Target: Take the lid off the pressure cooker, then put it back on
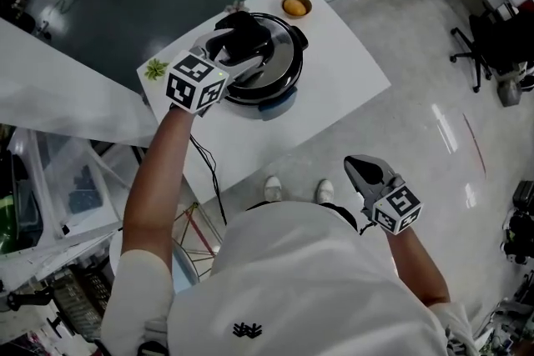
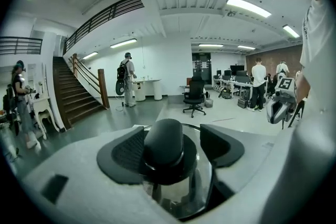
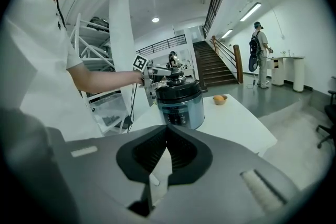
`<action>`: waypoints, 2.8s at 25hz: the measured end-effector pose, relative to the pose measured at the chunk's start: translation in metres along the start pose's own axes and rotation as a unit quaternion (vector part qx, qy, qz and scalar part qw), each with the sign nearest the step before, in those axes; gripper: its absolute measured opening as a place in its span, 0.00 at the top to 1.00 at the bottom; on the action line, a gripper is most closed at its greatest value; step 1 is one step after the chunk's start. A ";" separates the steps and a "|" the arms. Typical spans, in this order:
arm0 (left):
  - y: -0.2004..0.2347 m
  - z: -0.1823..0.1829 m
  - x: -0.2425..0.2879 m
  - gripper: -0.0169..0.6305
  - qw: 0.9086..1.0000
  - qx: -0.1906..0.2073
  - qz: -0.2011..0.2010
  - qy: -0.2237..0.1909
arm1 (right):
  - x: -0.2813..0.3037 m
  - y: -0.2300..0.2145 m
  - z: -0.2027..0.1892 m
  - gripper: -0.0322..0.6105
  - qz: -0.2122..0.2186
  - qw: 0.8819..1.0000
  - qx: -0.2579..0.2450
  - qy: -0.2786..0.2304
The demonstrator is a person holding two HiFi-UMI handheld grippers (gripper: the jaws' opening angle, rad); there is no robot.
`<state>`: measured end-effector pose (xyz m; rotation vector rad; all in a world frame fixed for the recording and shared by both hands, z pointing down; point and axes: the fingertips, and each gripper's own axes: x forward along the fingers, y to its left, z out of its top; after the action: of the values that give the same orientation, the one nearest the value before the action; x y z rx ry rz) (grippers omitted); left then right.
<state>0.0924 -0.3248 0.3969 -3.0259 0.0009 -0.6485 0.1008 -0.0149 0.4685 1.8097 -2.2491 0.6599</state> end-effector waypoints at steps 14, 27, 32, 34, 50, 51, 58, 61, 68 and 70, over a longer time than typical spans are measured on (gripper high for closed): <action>0.016 -0.014 0.038 0.52 0.999 -0.005 -0.022 0.047 | -0.007 -0.042 0.005 0.93 -0.010 1.000 0.004 0.005; 0.015 -0.013 0.038 0.53 0.998 0.007 -0.023 0.050 | 0.003 -0.050 0.009 0.93 0.001 1.000 0.000 0.008; 0.015 -0.013 0.038 0.53 0.998 0.007 -0.021 0.052 | 0.002 -0.054 0.009 0.93 0.000 1.000 0.001 0.006; 0.017 -0.014 0.039 0.53 0.998 0.004 -0.019 0.052 | 0.000 -0.055 0.010 0.93 -0.001 1.000 0.002 0.006; 0.016 0.006 0.023 0.53 0.999 0.010 -0.005 0.052 | -0.008 -0.064 0.007 0.93 0.020 1.000 -0.002 0.009; 0.017 0.008 0.020 0.53 0.999 0.009 -0.003 0.051 | -0.008 -0.064 0.007 0.93 0.022 1.000 -0.003 0.009; 0.015 0.015 0.002 0.53 0.999 0.005 0.017 0.046 | -0.010 -0.065 0.008 0.93 0.043 0.999 -0.010 0.010; 0.015 0.018 -0.011 0.53 0.999 0.001 0.031 0.043 | -0.009 -0.064 0.009 0.93 0.055 0.998 -0.015 0.012; 0.012 0.014 -0.046 0.53 0.996 -0.014 0.074 0.042 | -0.004 -0.061 0.010 0.93 0.096 0.995 -0.029 0.016; 0.011 0.011 -0.059 0.53 0.995 -0.020 0.087 0.043 | -0.002 -0.058 0.010 0.93 0.109 0.993 -0.034 0.019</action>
<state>0.0434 -0.3344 0.3628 -2.9876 0.2806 -0.7684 0.1581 -0.0274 0.4716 1.5211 -2.4342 0.6381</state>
